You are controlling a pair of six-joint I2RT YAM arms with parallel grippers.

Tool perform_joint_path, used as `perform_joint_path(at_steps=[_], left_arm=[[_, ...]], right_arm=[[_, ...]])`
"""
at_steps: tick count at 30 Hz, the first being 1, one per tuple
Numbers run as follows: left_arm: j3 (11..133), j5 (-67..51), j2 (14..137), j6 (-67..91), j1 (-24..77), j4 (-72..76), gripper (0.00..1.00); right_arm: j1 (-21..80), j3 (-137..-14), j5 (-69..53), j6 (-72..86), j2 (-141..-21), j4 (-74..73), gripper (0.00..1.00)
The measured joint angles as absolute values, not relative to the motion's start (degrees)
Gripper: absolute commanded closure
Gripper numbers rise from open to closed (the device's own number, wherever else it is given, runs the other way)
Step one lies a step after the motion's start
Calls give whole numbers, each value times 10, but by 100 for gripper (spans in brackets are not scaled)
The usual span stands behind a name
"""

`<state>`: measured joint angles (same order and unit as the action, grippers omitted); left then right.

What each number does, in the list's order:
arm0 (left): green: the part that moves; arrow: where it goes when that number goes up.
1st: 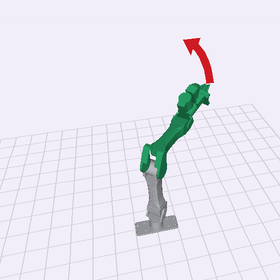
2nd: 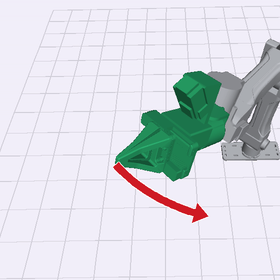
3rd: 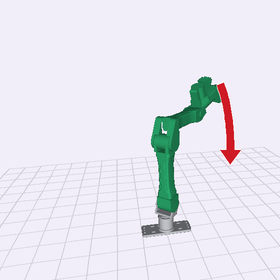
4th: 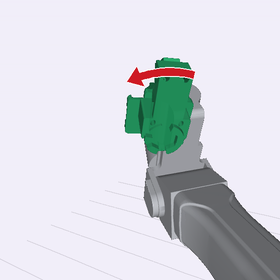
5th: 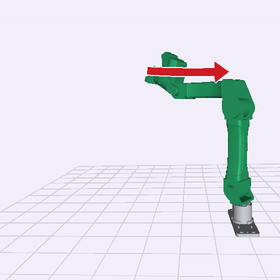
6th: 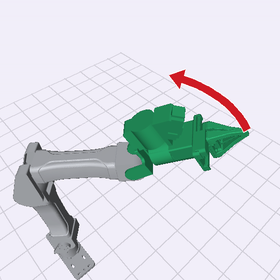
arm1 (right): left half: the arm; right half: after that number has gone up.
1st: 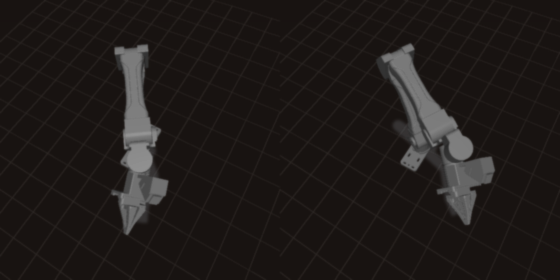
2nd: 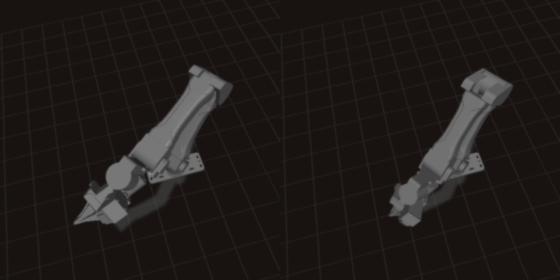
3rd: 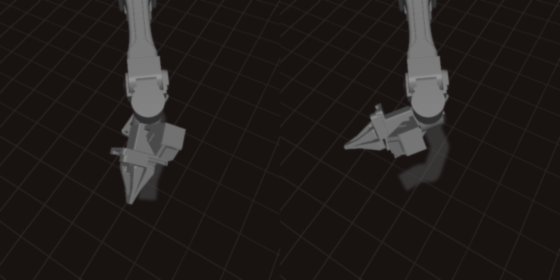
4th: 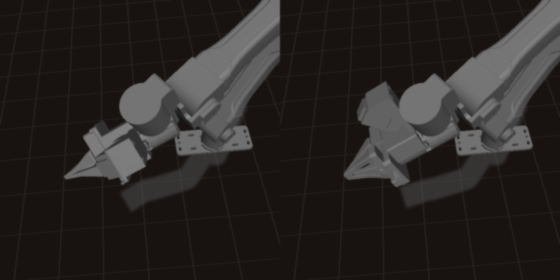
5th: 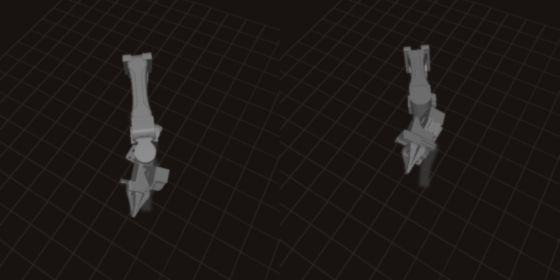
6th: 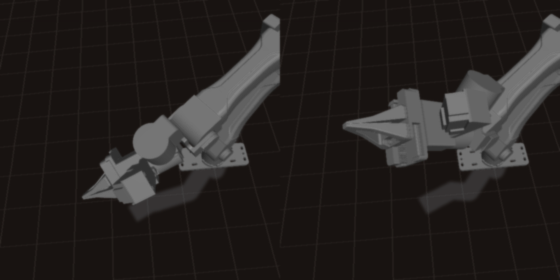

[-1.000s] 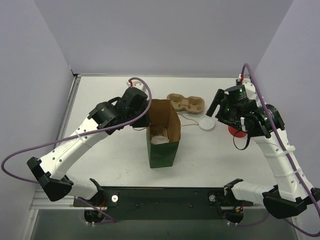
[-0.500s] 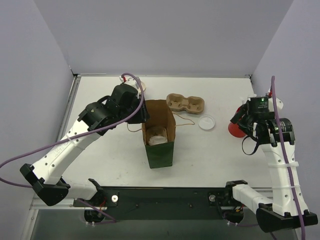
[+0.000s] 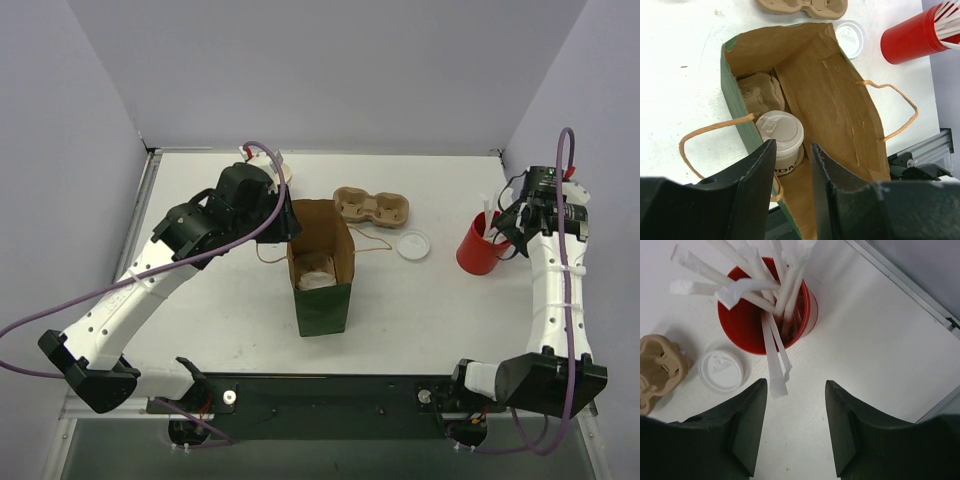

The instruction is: Pack the takeout coffee

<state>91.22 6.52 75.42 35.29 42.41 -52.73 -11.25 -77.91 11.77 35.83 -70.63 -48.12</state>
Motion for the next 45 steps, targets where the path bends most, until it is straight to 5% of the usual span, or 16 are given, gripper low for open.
perform_joint_path(at_steps=[13,45], left_arm=[[912,36,754,342,422,-502,56],[912,7,750,336,401,-486,56]], right_arm=[[-188,-845,90,307,-840,-403,56],[-138,-900,100,250,-903,-410,64]])
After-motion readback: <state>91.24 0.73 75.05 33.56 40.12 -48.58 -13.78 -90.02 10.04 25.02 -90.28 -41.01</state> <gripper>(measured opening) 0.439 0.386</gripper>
